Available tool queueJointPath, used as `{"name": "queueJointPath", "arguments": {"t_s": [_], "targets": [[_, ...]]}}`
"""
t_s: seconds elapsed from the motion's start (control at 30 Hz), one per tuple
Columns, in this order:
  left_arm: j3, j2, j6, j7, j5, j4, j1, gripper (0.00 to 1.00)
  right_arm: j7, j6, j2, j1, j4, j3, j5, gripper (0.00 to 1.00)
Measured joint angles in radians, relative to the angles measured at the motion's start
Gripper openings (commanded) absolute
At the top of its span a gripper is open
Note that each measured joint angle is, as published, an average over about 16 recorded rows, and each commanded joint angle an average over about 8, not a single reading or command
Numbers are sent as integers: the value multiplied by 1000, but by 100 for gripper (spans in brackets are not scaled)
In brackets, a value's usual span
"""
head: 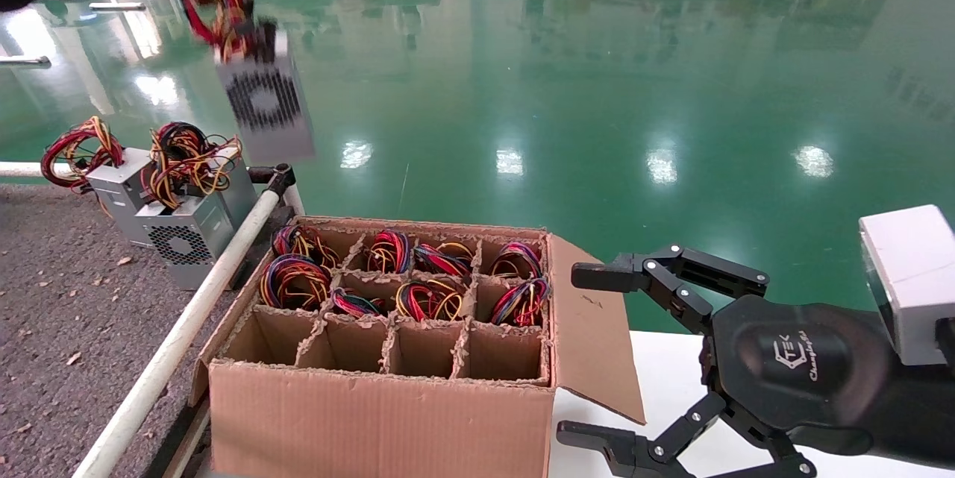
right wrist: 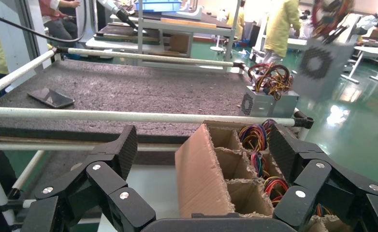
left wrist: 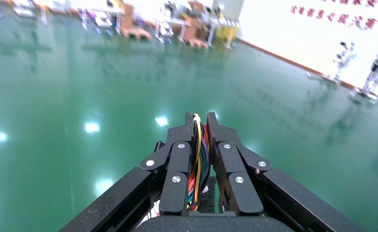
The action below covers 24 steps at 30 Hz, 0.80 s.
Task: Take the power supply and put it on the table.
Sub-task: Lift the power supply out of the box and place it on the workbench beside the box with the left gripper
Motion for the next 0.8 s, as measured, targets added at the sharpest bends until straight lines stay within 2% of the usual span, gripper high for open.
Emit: {"name": "queueJointPath", "arguments": {"t_s": [0.4,0.6,0.8], "targets": [[-41,113,-262,259,2,291,-161,0,0,0,0,0,0,0,0,100],[-50,127,-377,337,6,378,-204,0,0,0,0,0,0,0,0,100],[-49,113,-443,387,15,430,-226,0,0,0,0,0,0,0,0,100]]}}
